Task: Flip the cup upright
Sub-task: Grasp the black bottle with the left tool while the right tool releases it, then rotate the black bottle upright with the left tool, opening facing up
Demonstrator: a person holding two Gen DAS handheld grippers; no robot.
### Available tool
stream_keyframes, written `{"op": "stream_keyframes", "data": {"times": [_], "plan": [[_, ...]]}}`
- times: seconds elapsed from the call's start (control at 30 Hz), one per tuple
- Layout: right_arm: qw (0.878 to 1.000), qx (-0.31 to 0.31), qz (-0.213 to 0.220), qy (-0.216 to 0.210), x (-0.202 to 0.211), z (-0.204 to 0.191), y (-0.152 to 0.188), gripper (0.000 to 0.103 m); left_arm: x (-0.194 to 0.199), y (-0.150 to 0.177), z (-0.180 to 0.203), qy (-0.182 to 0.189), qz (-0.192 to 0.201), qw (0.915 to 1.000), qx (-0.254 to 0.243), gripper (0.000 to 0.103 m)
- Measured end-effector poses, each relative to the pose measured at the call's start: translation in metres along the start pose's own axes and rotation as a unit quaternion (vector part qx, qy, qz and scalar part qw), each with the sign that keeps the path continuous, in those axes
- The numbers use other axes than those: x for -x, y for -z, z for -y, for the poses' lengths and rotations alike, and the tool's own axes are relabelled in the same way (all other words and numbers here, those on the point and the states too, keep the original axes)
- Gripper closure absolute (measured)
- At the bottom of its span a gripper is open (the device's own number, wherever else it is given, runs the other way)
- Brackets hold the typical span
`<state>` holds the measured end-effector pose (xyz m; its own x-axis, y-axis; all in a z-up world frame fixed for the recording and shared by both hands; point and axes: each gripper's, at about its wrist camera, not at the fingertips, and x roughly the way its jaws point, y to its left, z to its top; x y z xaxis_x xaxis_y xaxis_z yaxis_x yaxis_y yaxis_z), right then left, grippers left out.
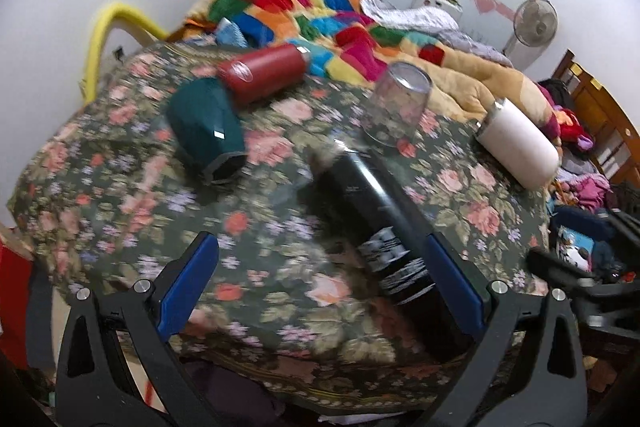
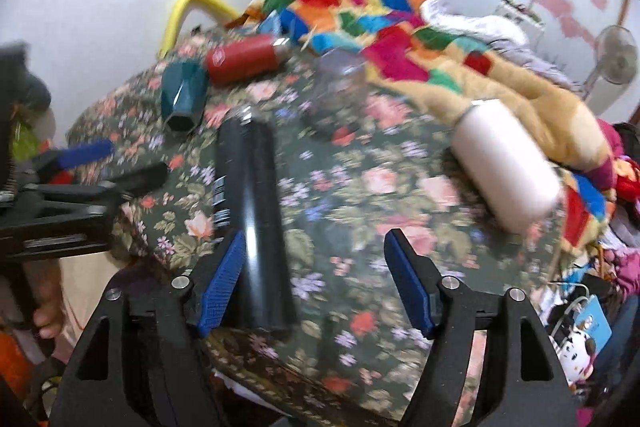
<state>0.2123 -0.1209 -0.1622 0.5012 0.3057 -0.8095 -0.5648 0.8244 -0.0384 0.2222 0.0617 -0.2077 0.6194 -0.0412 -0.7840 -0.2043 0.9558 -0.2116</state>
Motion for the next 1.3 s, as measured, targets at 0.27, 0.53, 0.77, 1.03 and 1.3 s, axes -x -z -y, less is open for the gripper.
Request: {"op": "stream_keyframes", "data": {"times": [0.27, 0.53, 0.77, 1.03, 1.3], "plan": [[0.997, -0.044, 0.051, 0.044, 0.038, 0.028, 0.019, 0.033, -0.052, -0.003, 0.012, 0.028, -0.089, 0.9955, 0.020, 0.017], [0.993, -0.087, 0.073, 0.040, 0.056, 0.049, 0.037, 0.033, -0.085, -0.010, 0.024, -0.001, -0.131, 0.9913, 0.013, 0.022], [0.991, -0.096, 0.079, 0.041, 0.060, 0.055, 0.046, 0.033, -0.108, -0.019, 0.039, -0.019, -0.151, 0.9883, -0.011, 0.037], [0.990, -0.104, 0.089, 0.041, 0.070, 0.057, 0.050, 0.033, -0.073, -0.021, 0.061, -0.026, -0.087, 0.9942, -0.058, 0.038], [0.988, -0.113, 0.100, 0.041, 0.075, 0.057, 0.047, 0.033, -0.005, -0.028, 0.087, -0.011, 0.013, 0.9940, -0.108, 0.039]]}}
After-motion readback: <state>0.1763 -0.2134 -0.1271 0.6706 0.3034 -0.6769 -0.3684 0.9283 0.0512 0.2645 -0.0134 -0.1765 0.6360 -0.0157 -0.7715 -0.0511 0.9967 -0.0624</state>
